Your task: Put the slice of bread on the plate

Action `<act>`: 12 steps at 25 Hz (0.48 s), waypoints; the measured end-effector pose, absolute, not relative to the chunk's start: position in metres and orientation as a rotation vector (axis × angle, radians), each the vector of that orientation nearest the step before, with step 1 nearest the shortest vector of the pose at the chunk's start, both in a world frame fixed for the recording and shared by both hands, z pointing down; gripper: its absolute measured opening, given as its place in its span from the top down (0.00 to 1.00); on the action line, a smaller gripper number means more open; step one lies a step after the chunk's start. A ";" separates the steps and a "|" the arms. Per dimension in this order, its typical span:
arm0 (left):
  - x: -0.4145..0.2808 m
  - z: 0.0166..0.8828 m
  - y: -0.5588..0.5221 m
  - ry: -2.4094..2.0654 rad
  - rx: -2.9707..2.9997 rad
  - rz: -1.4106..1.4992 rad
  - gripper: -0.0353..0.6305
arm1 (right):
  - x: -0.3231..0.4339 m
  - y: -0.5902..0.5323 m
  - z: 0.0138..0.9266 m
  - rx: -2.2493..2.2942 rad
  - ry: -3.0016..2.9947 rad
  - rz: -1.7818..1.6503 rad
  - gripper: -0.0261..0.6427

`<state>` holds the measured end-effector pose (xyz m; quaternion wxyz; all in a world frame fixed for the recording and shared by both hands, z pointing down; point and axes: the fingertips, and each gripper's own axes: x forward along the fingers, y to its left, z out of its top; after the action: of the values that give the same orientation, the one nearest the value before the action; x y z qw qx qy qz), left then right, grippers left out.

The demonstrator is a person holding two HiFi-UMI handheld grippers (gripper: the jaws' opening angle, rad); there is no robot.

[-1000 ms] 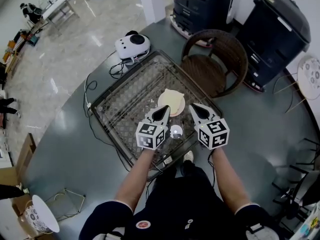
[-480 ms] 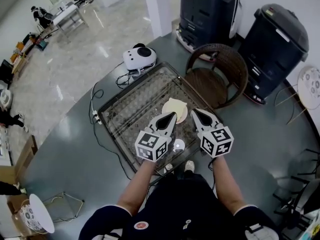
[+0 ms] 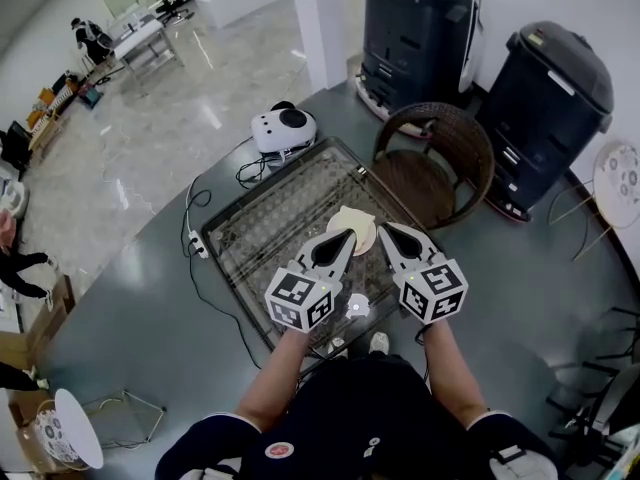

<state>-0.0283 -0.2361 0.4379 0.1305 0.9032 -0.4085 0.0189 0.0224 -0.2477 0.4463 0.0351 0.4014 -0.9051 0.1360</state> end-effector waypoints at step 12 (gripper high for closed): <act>-0.028 0.424 -0.226 -1.183 2.636 0.023 0.94 | 0.017 -0.238 0.424 1.211 -2.837 0.366 0.95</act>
<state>-0.0275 -0.2263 0.4236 0.1257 0.9051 -0.4061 0.0080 0.0174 -0.2383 0.4237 0.0179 0.3898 -0.9132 0.1178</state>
